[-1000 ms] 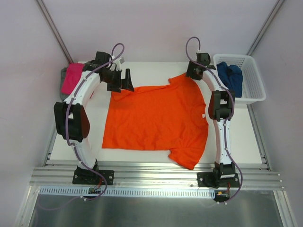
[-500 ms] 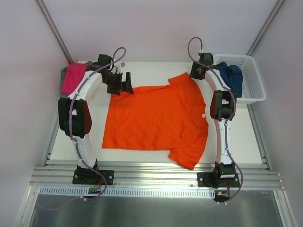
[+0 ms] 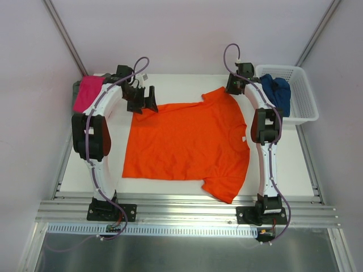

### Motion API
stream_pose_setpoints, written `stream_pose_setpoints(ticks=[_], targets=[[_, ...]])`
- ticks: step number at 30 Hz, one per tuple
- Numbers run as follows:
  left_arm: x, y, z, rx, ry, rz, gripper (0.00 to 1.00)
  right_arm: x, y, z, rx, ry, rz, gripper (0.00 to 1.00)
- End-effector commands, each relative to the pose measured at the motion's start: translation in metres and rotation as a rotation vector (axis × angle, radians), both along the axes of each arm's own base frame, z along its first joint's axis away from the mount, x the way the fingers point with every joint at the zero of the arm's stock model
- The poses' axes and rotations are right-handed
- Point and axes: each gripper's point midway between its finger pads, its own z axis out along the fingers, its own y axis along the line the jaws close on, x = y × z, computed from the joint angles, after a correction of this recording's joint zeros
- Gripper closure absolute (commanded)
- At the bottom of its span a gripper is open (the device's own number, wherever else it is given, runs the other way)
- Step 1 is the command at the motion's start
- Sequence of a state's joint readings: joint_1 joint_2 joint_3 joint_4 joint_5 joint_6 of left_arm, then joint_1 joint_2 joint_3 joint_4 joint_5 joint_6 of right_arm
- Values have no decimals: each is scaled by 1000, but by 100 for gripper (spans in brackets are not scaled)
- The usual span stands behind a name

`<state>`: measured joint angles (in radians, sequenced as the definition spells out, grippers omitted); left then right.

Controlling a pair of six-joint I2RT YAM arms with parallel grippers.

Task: Fold and stack the t-shirts
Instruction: Flatten the tshirt out

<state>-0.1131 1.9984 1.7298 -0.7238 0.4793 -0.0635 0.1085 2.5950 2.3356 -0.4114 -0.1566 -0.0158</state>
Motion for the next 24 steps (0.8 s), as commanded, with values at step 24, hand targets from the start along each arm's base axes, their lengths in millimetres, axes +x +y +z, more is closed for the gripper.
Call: stream_pose_setpoints(ticks=[24], targets=[[5, -3, 33, -49, -50, 19, 1, 0, 11, 28, -44, -36, 9, 77]])
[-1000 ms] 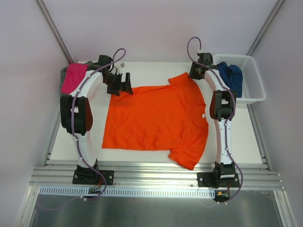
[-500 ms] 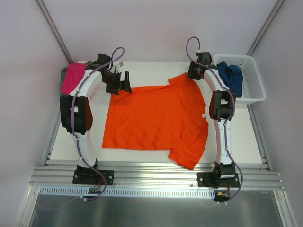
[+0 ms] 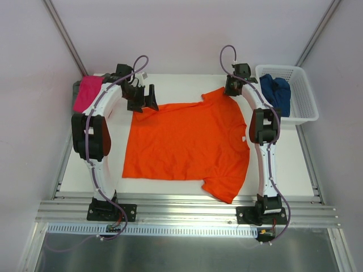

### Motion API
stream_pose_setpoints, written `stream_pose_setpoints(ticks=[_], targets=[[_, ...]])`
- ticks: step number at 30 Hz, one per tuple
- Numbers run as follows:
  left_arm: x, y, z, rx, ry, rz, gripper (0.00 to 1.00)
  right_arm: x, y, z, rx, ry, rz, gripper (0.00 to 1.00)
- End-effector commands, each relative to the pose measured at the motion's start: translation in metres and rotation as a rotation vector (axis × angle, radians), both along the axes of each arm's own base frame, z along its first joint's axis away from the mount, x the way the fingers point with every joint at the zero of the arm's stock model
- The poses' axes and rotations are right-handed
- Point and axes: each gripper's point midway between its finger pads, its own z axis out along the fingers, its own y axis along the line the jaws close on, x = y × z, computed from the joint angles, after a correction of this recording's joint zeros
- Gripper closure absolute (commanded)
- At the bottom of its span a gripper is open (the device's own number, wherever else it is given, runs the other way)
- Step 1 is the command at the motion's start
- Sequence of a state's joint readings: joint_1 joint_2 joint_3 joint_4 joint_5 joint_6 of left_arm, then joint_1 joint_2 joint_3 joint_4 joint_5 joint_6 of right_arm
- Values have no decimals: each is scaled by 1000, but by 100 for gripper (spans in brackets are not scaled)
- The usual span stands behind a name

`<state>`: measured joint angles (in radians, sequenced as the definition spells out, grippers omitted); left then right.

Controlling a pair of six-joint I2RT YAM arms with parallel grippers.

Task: Fold and stack the t-shirts
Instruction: Flatten the tshirt out

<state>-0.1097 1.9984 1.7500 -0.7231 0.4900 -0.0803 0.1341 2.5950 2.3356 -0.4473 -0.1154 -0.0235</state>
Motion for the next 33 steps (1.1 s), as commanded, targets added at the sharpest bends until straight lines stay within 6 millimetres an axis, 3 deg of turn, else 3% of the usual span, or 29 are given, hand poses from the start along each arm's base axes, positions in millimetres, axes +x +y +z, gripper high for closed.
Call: stream_pose_setpoints(ticks=[1, 6, 15, 21, 29, 33], targets=[[0, -1, 23, -29, -33, 8, 1, 8, 3, 34, -7, -67, 7, 79], [-3, 5, 14, -18, -11, 16, 1, 6, 3, 35, -33, -69, 6, 92], [14, 13, -44, -13, 94, 8, 7, -3, -6, 35, -55, -51, 13, 92], [18, 24, -69, -14, 150, 33, 10, -5, -4, 39, -44, -52, 20, 92], [29, 49, -67, 36, 121, 89, 12, -8, -5, 37, -40, -42, 20, 92], [30, 51, -65, 44, 112, 93, 12, -8, -1, 37, -39, -44, 26, 92]])
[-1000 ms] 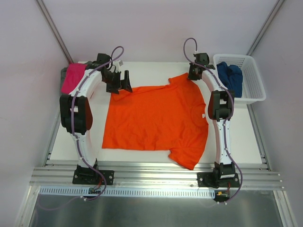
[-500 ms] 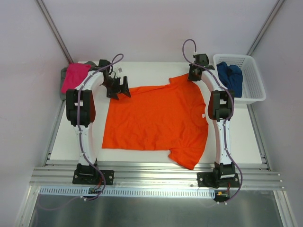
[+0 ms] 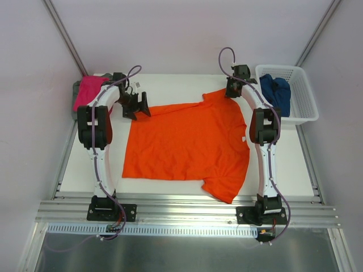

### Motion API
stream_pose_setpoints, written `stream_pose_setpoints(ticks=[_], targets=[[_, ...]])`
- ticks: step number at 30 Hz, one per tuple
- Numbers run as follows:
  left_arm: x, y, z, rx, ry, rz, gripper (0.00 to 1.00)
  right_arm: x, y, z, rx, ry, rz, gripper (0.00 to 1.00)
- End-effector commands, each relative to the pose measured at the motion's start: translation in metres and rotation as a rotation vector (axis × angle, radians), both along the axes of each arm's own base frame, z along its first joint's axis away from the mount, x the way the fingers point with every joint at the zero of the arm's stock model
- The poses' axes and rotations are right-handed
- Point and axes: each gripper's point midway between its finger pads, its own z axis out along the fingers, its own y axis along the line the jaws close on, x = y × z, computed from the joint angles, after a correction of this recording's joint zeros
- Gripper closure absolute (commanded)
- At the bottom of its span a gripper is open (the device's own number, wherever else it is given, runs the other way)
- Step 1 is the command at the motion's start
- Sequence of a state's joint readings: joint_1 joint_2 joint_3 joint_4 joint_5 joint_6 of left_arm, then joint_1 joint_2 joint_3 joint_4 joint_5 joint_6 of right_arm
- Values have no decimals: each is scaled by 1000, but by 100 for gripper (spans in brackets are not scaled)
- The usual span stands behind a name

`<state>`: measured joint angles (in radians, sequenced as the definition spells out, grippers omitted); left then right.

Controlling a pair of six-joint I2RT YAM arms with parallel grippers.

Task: Fold and stack the t-shirts
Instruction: Flatten the tshirt out

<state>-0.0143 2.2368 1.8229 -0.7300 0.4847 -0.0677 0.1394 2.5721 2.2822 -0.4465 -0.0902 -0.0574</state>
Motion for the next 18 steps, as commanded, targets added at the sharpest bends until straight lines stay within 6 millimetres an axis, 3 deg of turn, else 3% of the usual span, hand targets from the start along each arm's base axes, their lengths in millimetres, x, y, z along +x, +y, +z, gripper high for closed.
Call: stream_pose_setpoints(ticks=[1, 6, 7, 11, 18], targets=[[7, 8, 17, 29, -51, 2, 12, 1, 3, 44, 7, -64, 13, 92], [5, 10, 15, 37, -47, -1, 13, 1, 6, 44, 10, -63, 18, 92], [7, 21, 15, 40, -49, 21, 13, 1, 6, 43, 11, -63, 19, 91], [7, 28, 16, 45, -48, 34, 13, 0, 7, 40, 9, -57, 20, 92], [15, 28, 9, 43, -50, 33, 14, 0, 9, 39, 10, -55, 24, 91]])
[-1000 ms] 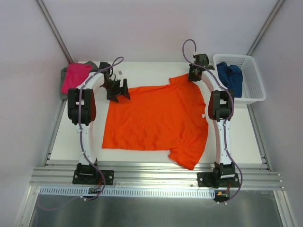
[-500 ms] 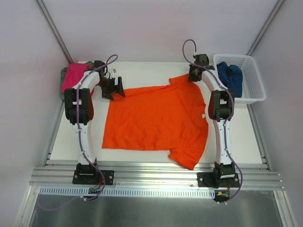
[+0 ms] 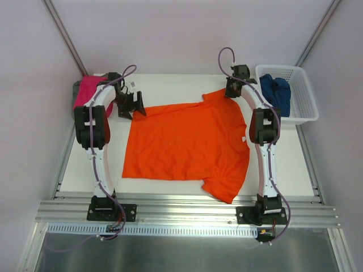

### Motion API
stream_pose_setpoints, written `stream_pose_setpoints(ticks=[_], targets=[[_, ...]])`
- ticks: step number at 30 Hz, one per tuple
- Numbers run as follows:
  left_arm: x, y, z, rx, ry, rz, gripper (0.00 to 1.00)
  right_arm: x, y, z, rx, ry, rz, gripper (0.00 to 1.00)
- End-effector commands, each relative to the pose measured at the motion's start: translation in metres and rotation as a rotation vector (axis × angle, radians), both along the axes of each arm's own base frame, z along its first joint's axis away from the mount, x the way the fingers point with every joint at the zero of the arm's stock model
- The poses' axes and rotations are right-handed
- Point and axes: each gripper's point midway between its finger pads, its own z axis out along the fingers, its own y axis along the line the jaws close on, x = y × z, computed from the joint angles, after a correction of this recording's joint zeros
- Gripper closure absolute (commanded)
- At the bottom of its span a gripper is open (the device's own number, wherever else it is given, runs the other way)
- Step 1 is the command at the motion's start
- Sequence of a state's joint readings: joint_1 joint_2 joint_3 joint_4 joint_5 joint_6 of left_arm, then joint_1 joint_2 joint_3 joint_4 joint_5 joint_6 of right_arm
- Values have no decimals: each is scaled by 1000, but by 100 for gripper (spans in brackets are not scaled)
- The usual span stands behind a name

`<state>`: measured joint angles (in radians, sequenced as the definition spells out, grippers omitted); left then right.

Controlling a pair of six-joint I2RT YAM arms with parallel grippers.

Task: Fold and stack the t-shirts
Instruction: Flatten the tshirt out, then fold the tshirt

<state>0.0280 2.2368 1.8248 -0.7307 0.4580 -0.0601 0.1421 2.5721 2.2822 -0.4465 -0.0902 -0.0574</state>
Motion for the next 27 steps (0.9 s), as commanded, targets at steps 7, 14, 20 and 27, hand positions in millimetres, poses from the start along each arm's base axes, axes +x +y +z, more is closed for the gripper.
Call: stream_pose_setpoints(ticks=[7, 14, 20, 27], targets=[[11, -1, 10, 7, -44, -18, 16, 0, 4, 38, 3, -53, 14, 92], [13, -3, 2, -7, -30, -21, 16, 1, 6, 38, 4, -56, 17, 92], [19, -9, -2, -21, -36, -35, 22, -1, 4, 36, 3, -49, 14, 92], [17, -15, -3, -37, -30, -50, 39, 0, 1, 36, 3, -49, 10, 92]])
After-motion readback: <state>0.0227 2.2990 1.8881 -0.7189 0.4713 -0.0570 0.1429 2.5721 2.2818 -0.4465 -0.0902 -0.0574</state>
